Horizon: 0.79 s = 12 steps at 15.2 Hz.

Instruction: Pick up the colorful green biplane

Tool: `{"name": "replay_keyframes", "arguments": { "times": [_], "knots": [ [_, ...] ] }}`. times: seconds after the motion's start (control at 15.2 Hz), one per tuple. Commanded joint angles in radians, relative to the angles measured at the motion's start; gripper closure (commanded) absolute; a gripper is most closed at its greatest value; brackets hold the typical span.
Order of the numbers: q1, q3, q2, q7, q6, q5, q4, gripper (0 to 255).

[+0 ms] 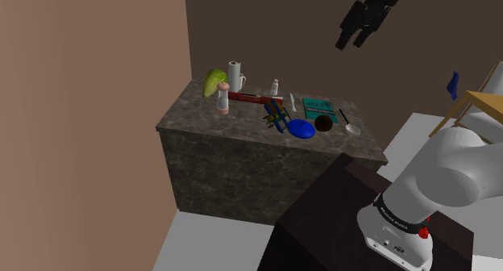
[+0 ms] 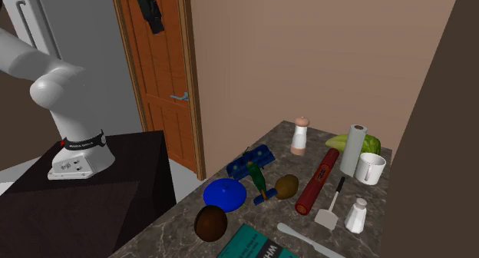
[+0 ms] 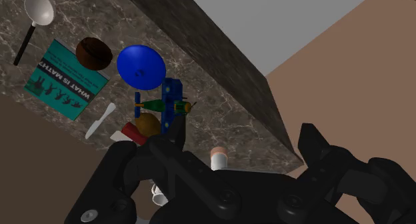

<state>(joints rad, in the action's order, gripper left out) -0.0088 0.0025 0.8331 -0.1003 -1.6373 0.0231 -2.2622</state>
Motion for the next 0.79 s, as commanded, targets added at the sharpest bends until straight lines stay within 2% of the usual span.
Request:
{"name": "replay_keyframes", "arguments": {
  "times": [0.0, 0.73],
  "knots": [
    [0.0, 0.0, 0.0, 0.0, 0.0, 0.0, 0.0, 0],
    [-0.014, -0.112, -0.241, 0.125, -0.331, -0.024, -0.101, 0]
  ]
}}
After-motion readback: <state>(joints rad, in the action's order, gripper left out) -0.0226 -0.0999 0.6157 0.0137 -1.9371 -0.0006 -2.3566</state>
